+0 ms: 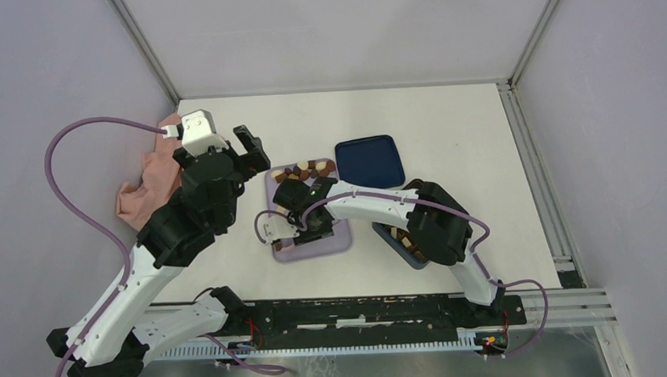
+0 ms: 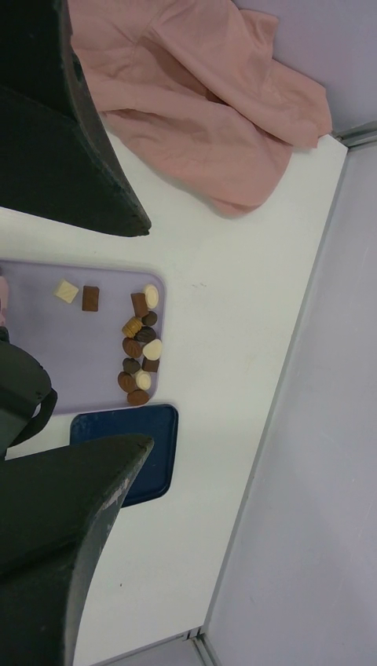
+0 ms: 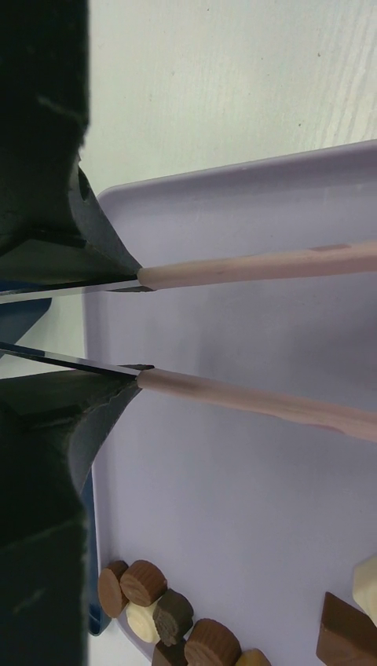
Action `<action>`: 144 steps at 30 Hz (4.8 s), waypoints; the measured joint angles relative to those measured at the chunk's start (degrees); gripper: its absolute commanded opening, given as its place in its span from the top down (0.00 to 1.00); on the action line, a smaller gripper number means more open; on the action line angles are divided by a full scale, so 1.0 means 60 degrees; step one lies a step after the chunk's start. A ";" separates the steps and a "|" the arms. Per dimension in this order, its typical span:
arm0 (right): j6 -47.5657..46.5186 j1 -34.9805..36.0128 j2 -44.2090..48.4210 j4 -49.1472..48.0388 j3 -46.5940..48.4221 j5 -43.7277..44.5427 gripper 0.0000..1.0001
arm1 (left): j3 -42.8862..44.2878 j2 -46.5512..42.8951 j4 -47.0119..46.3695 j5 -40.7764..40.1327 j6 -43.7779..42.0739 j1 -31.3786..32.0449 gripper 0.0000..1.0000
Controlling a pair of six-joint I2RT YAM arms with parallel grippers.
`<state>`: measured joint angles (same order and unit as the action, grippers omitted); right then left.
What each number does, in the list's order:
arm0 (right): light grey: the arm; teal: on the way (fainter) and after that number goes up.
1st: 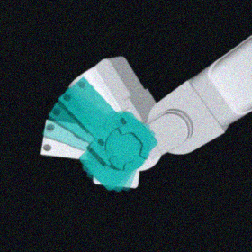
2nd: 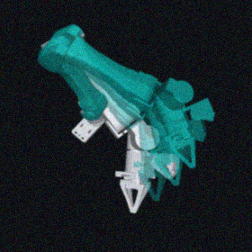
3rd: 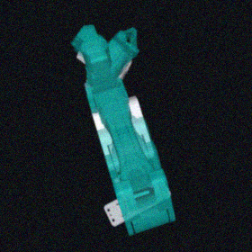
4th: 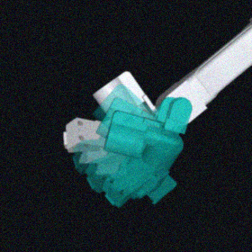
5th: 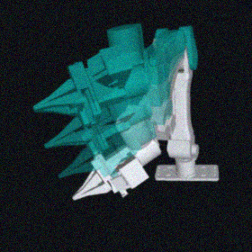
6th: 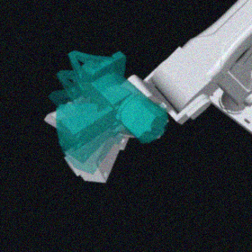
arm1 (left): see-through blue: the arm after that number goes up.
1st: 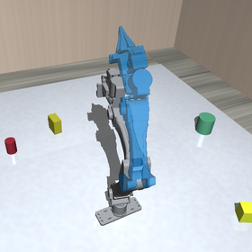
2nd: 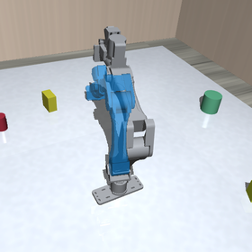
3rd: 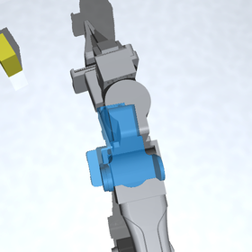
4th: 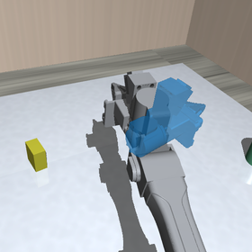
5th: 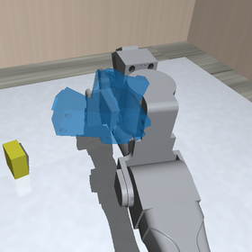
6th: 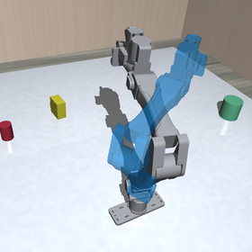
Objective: Pack the chocolate
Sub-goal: Pick up the fake chocolate from the plate, then place the fake chocolate in the packing box.
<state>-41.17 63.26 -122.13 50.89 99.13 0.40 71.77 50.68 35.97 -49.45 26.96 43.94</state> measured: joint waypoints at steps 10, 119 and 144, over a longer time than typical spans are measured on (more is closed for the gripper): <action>0.0127 0.0000 -0.0200 0.0015 0.0288 -0.0055 0.56 | -0.0029 0.0004 0.0000 0.0000 0.0004 0.0000 0.00; -0.6233 -0.8943 1.1471 0.2889 -0.9916 -0.2324 0.57 | -0.1144 0.3228 -0.1934 0.3847 0.0477 -0.0091 0.00; 0.2470 -1.2582 0.8007 -0.2127 -0.7315 -0.4266 0.68 | -0.1067 0.3923 -0.3286 0.5359 0.0495 -0.0182 0.00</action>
<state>-26.35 -12.23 -74.08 38.13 55.24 -25.19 65.36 74.22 16.25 -17.30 29.93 42.85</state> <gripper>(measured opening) 0.337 0.997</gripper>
